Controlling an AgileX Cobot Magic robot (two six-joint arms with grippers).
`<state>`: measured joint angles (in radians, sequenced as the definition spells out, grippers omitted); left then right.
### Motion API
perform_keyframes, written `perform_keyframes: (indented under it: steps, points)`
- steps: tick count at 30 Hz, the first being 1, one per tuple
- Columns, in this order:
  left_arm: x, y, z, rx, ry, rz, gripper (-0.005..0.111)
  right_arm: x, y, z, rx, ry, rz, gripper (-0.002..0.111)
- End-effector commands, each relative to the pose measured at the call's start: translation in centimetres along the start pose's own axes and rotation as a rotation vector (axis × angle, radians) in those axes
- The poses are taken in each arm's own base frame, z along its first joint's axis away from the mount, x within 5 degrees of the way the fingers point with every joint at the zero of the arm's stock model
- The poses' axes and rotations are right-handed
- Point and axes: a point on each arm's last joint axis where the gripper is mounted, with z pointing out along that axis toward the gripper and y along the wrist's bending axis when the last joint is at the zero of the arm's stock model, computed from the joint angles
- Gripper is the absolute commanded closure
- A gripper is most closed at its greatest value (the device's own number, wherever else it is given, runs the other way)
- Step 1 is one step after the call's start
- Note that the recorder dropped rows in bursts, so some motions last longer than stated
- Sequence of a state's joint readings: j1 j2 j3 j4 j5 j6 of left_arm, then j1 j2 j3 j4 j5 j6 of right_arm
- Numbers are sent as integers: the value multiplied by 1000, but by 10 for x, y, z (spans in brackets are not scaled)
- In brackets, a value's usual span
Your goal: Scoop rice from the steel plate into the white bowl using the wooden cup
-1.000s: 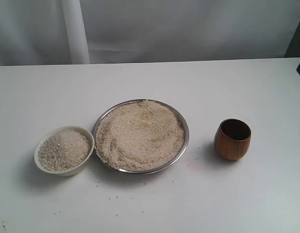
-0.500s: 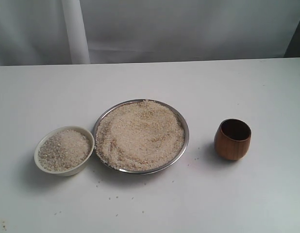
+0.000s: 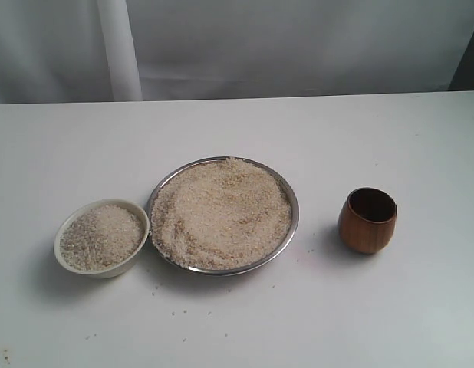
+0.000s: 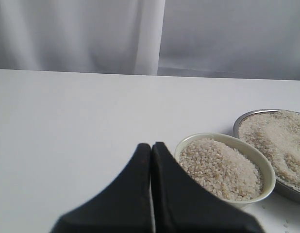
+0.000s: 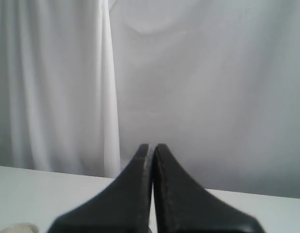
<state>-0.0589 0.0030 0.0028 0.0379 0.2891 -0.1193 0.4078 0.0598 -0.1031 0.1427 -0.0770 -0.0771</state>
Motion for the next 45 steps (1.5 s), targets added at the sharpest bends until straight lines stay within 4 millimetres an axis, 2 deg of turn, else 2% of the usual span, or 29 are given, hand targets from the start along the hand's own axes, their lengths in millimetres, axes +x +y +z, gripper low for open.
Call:
perform_keyframes:
  steps: [1, 8, 13, 19, 45]
  points:
    - [-1, 0, 0, 6, -9, -6, 107, 6, 0, -2, 5, 24, -9, 108]
    - [-1, 0, 0, 6, -9, -8, 107, 14, 0, -2, -1, 107, -14, 108]
    - [-1, 0, 0, 6, -9, -8, 107, 22, -1, -3, -3, 141, -136, 108]
    - [-1, 0, 0, 6, -9, -6, 107, 44, -2, -5, -1, 200, -110, 108]
    - [-1, 0, 0, 6, -9, -6, 107, 44, -2, -5, -1, 195, -110, 108]
